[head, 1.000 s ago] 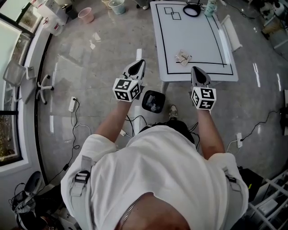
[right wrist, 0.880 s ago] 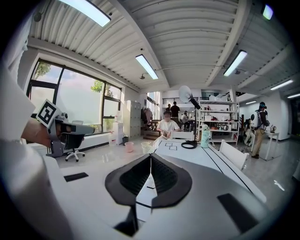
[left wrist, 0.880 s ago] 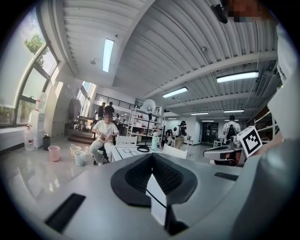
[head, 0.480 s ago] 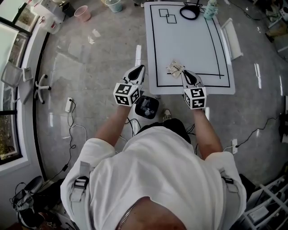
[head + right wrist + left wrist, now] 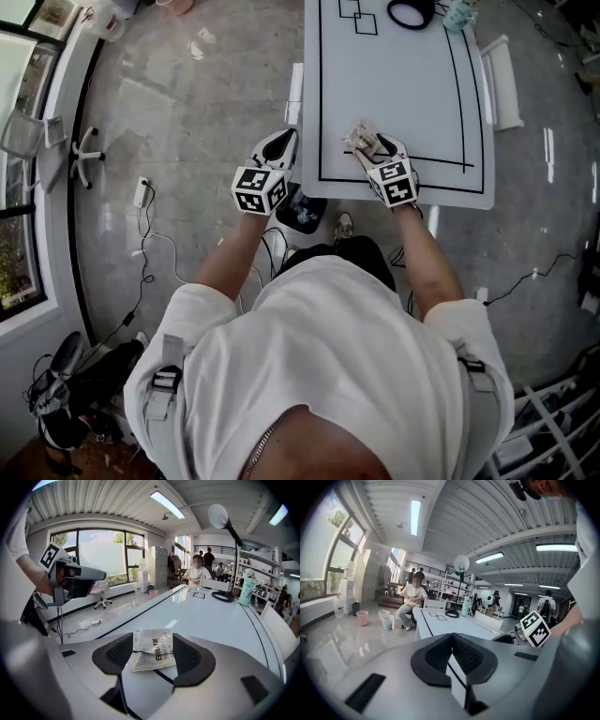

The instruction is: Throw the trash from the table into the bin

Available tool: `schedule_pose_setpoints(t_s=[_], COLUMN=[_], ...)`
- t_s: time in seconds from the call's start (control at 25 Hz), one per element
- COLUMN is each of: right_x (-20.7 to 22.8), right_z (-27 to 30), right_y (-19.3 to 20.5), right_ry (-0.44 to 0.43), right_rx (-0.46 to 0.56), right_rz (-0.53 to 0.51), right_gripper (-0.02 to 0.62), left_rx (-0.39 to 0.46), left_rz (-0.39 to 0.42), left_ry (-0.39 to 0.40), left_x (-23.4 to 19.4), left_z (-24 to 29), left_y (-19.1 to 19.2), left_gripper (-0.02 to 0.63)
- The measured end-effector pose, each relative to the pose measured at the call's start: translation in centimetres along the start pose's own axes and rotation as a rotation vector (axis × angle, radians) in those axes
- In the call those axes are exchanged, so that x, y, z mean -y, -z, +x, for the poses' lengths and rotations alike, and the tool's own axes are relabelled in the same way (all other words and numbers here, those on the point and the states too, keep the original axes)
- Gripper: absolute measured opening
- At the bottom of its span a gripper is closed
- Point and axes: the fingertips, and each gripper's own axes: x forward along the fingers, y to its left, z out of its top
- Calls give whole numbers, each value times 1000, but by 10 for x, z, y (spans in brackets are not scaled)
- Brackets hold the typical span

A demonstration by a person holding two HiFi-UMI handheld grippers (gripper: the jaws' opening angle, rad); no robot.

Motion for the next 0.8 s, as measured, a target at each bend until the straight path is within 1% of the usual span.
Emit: schedule_pose_setpoints(t_s=[0.24,0.44,0.56,0.68,0.76,0.8], right_x=[9,8,4,-4,-9,-11], right_z=[32,36,38,38,38,37], right_y=[24,29,30,29,29,28], right_ry=[-41,-46,-56,-68,-66,-61], right_rx=[-117,-148,-162,-168,-169,-171], right_rz=[-14,-10,-15,-35,-56,-71], right_gripper=[242,242,231,156,95,80], left_rx=[-17,-14,-14,-11,-9,-7], left_rz=[-26,-38,-45,-46,-46,-46], left_ry=[-52,-67,-66,-65,-64,-65], left_x=[-17,-23,-24,-24,-24,-24], left_z=[6,10,11,11,10,9], left_y=[7,6,7,8,9,9], left_gripper=[11,11,11,11,11,11])
